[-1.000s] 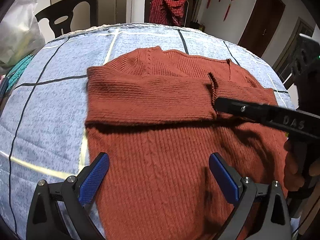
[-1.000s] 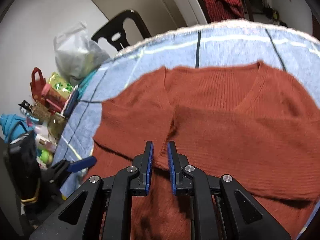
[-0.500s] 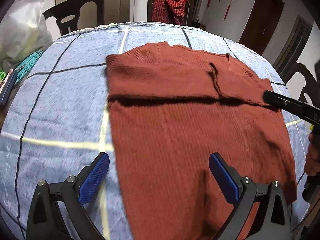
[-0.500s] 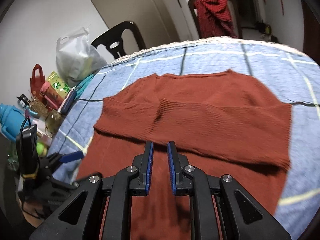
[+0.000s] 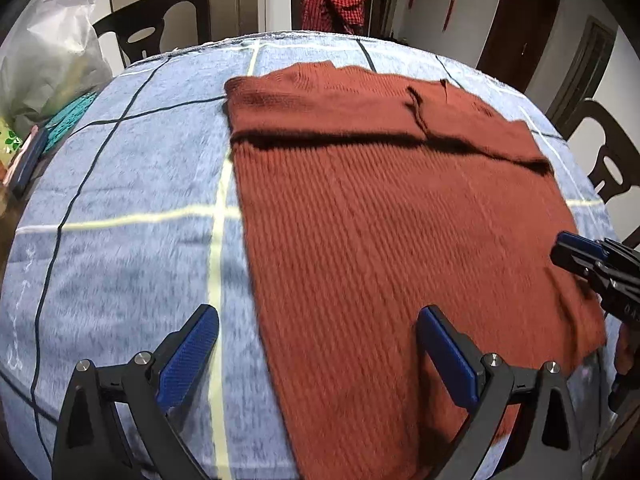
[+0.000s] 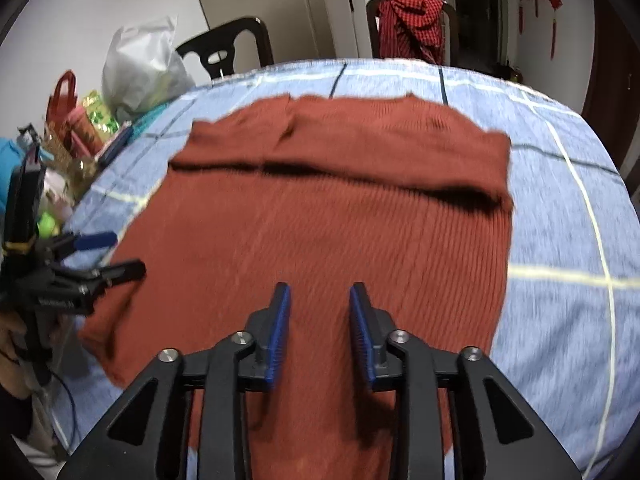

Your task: Fold small clothes

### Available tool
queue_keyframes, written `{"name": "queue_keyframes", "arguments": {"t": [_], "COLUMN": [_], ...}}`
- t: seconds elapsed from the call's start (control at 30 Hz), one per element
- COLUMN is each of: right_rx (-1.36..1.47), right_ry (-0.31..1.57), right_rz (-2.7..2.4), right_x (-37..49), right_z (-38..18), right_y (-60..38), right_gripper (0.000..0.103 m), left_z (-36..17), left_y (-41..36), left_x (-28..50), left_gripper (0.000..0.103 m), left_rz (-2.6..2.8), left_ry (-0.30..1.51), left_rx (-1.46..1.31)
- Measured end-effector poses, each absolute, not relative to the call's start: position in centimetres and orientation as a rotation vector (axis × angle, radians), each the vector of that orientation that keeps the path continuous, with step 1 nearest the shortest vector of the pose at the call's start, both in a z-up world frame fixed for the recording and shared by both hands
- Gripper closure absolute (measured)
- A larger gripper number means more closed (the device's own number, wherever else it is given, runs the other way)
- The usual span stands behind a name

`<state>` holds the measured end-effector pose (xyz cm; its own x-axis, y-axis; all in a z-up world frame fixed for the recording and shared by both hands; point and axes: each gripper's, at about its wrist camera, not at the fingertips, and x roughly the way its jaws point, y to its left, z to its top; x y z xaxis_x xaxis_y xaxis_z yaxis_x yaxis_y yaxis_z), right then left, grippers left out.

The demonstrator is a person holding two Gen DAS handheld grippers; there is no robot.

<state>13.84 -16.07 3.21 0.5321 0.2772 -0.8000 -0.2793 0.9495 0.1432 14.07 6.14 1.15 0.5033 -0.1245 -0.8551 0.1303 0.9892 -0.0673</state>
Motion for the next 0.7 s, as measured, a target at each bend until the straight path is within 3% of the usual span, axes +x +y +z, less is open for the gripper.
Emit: {"name": "queue_keyframes", "arguments": {"t": [0.53, 0.7], "right_rx": [-0.037, 0.043], "right_ry": [0.867, 0.888], "right_rz": [0.201, 0.131], "right_x": [5.0, 4.8], "right_z": [4.1, 3.7], "right_y": [-18.9, -20.5], "right_gripper": [0.07, 0.059], "left_z": [1.1, 1.1], "left_y": [7.9, 8.6], "left_x": [8.5, 7.6], "left_gripper": [0.002, 0.002], "left_rz": [-0.148, -0.16], "left_ry": [1.005, 1.007], "left_rx": [0.016, -0.035]}}
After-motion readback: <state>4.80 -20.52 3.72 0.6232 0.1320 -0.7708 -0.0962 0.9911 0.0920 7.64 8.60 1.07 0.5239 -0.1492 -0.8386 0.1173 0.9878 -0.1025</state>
